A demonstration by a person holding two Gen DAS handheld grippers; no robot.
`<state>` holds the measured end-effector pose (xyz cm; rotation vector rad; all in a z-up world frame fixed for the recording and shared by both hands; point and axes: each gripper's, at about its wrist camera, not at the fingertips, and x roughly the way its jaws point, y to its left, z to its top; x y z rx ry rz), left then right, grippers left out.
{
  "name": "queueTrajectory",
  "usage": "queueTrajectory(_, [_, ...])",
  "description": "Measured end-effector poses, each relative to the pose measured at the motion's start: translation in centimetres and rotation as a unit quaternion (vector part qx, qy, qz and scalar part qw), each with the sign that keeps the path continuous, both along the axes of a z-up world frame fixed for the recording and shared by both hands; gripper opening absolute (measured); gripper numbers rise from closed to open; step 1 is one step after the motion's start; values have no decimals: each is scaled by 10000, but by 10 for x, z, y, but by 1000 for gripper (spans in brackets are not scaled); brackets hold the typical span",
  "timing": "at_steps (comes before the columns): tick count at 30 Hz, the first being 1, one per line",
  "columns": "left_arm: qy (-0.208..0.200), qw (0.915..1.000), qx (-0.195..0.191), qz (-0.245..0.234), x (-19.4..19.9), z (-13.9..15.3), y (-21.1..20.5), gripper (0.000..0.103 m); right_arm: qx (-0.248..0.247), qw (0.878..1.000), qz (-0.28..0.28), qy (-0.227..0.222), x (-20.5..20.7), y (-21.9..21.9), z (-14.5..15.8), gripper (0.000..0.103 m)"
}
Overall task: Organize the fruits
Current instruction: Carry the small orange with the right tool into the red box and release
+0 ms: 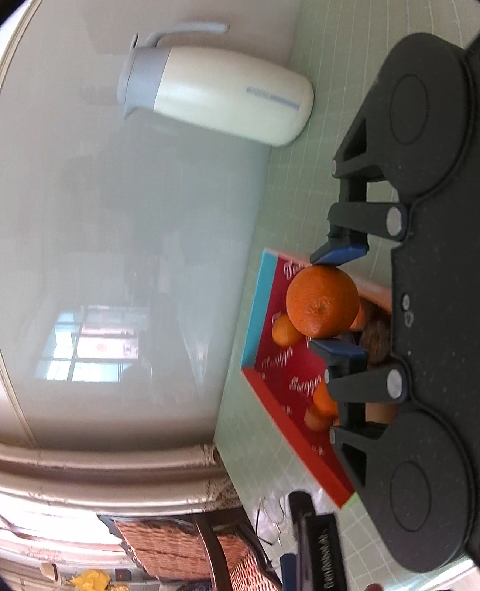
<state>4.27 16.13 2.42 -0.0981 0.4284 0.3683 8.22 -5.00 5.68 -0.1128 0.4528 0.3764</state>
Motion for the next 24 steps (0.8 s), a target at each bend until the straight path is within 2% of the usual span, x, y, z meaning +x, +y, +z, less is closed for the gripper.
queueTrajectory(7, [35,9999,110,-79,-6,0,-12,91,-25,9999,115,40,-3,12,-6,40])
queueTrajectory(18, [-39,9995,123,-299,-11,3,-40,91,99,9998,81,155,1,4,-11,41])
queueTrajectory(20, [18,9994,111,-334,-10,2,-45,91,46,9997,124,219,2,5,-13,46])
queueTrajectory(21, [35,9993,102,-349,-10,1,-47,91,13,9998,64,212,1,3,-13,64])
queueTrajectory(22, [38,9993,96,-370,-10,1,-49,92,75,9998,10,167,-1,-1,-11,72])
queueTrajectory(24, [7,9992,100,-394,-12,2,-54,102,168,9998,-131,5,-7,-13,-3,74])
